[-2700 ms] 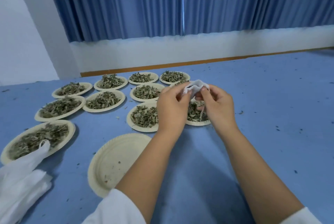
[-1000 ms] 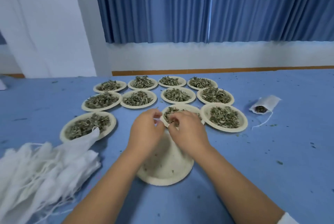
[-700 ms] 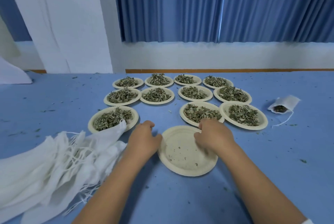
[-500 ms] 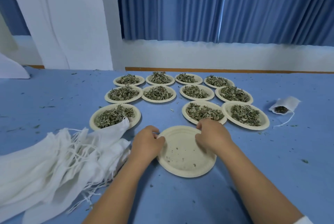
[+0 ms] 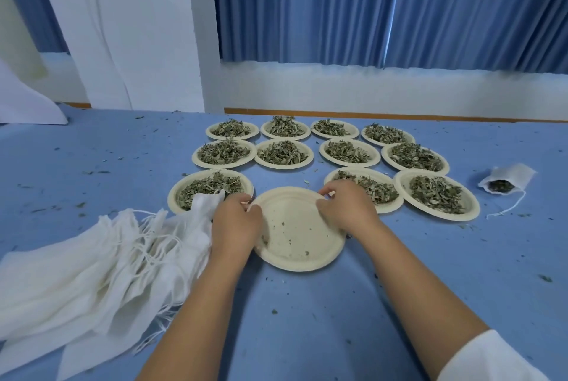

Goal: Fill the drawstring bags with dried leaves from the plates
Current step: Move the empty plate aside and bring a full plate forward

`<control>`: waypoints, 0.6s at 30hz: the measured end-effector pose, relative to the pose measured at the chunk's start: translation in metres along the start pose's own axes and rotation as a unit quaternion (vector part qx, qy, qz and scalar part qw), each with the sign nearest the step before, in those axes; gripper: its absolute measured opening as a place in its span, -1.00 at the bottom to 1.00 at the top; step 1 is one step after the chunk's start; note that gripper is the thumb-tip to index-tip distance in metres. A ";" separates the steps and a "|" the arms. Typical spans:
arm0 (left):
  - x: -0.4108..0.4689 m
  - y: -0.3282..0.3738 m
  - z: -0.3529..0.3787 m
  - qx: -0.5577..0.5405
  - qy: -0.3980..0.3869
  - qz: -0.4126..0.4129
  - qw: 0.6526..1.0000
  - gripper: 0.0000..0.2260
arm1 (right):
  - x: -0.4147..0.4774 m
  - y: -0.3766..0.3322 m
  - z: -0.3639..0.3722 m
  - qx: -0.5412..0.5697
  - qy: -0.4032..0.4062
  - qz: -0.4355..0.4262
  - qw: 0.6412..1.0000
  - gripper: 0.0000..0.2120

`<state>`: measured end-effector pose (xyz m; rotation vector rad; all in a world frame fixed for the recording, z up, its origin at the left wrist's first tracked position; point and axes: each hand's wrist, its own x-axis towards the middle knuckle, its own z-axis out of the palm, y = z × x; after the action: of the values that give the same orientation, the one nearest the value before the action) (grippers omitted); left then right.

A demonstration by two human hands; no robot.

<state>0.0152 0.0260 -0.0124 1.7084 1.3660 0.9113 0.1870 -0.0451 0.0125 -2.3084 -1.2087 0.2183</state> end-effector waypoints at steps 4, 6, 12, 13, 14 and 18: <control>-0.003 -0.004 -0.005 0.082 -0.027 0.010 0.996 -0.81 | -0.004 -0.001 0.002 -0.049 -0.073 0.004 0.996 -0.86; -0.004 -0.004 -0.006 0.140 -0.027 0.032 0.989 -0.90 | -0.006 -0.002 0.002 -0.058 -0.091 0.006 0.994 -0.89; -0.007 -0.001 -0.005 0.190 -0.001 0.124 0.974 -0.74 | -0.011 -0.021 0.009 -0.111 -0.068 -0.036 0.991 -0.73; -0.008 0.001 -0.005 0.180 0.005 0.142 0.973 -0.72 | -0.011 -0.027 0.011 -0.123 -0.044 -0.053 0.990 -0.71; -0.009 0.002 -0.005 0.172 0.010 0.159 0.972 -0.71 | -0.010 -0.033 0.013 -0.114 -0.013 -0.075 0.991 -0.73; -0.011 0.002 -0.004 0.187 -0.013 0.183 0.965 -0.77 | 0.001 -0.069 0.021 0.035 0.039 -0.222 0.974 -0.79</control>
<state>0.0106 0.0151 -0.0102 2.3095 1.2848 0.8585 0.1303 -0.0046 0.0304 -1.9068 -1.6055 0.0076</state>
